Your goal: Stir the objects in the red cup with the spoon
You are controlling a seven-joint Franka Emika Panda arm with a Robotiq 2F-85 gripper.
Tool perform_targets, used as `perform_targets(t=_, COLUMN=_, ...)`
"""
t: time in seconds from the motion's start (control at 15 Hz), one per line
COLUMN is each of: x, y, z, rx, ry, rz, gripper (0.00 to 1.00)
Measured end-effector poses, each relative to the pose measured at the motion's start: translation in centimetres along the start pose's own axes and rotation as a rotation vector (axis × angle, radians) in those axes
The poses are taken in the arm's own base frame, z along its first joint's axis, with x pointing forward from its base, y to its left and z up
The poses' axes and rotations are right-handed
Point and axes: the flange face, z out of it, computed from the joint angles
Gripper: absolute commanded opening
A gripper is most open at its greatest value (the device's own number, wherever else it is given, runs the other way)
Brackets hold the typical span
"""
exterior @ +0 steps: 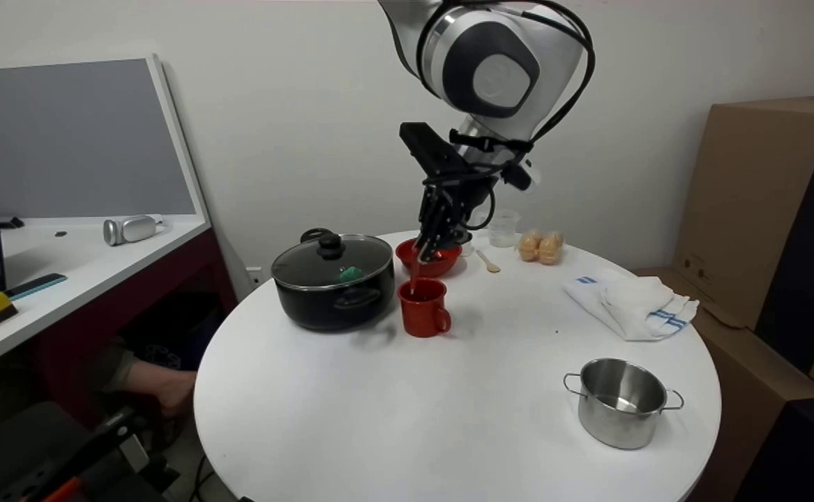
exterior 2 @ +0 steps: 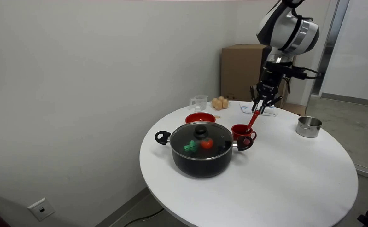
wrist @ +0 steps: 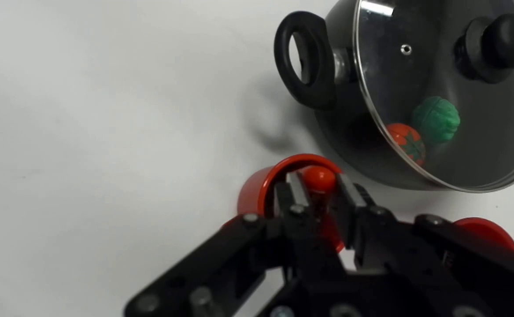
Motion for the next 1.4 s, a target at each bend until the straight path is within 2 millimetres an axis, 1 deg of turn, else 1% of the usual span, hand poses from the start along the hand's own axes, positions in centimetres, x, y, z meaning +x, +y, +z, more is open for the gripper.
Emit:
perform_targets(t=0.2, x=0.2, y=2.4, z=-0.4, rx=0.016, ry=-0.016, rz=0.044, gripper=0.08)
perform_targets(t=0.47, x=0.7, y=5.5, z=-2.1, rx=0.034, ry=0.004, rz=0.096, gripper=0.08)
perform_targets(t=0.6, x=0.9, y=6.4, z=-3.1, rx=0.040, ry=0.018, rz=0.109, gripper=0.08)
perform_targets(t=0.67, x=0.9, y=6.5, z=-3.7, rx=0.042, ry=0.027, rz=0.111, gripper=0.08)
perform_targets(t=0.87, x=0.7, y=5.6, z=-4.9, rx=0.046, ry=0.048, rz=0.095, gripper=0.08)
perform_targets(t=1.0, x=0.4, y=4.2, z=-5.3, rx=0.046, ry=0.055, rz=0.070, gripper=0.08)
perform_targets(t=1.07, x=0.2, y=3.2, z=-5.1, rx=0.044, ry=0.054, rz=0.055, gripper=0.08)
perform_targets(t=1.2, x=-0.3, y=1.2, z=-4.2, rx=0.034, ry=0.040, rz=0.021, gripper=0.08)
perform_targets(t=1.4, x=-1.3, y=-1.5, z=-2.0, rx=0.011, ry=0.009, rz=-0.027, gripper=0.08)
